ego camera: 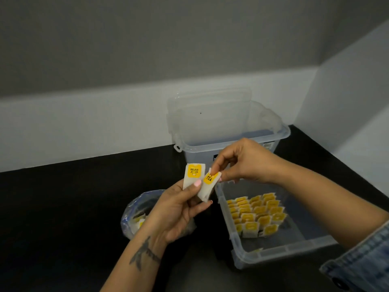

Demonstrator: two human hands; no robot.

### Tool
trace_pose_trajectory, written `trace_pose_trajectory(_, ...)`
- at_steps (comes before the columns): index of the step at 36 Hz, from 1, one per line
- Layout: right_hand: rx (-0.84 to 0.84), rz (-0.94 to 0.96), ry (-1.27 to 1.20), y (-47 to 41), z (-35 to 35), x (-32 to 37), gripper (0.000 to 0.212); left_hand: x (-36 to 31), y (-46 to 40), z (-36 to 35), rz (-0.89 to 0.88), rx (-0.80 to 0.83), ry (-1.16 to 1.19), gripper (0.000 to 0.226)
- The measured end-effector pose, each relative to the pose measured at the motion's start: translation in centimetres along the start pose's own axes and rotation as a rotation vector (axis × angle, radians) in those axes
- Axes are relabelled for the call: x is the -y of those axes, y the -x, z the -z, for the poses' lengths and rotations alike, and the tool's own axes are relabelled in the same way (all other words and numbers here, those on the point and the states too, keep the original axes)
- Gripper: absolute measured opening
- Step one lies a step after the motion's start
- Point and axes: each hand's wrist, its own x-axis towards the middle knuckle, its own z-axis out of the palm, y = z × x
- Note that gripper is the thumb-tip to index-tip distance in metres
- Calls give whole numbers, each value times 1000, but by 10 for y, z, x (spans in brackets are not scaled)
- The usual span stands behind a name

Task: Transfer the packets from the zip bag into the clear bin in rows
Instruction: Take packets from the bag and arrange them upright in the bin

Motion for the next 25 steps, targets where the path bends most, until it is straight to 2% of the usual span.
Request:
trace_pose_trajectory(2, 2, -21, -4, 7, 9, -8, 11, 8, -6, -8, -39, -12, -59, 20)
trace_pose_trajectory(6, -20, -64, -79, 22, 24, -20, 11, 24, -17, -23, -140, -52, -181, 36)
trace_pose_trajectory(8, -38, -92, -65, 30, 31, -27, 6, 32, -20, -34, -184, -66, -247, 27)
trace_pose_trajectory(13, -30, -204, 53, 48, 46, -46, 27, 53, -29, -55, -206, -68, -366, 26)
trace_pose_trajectory(18, -24, -263, 90, 67, 63, -60, 16, 66, -36, -65, -195, -115, -384, 22)
trace_pose_trajectory(25, 108, -330, 492, 86, 69, -76, 11, 74, -38, -74, -231, -172, -366, 18)
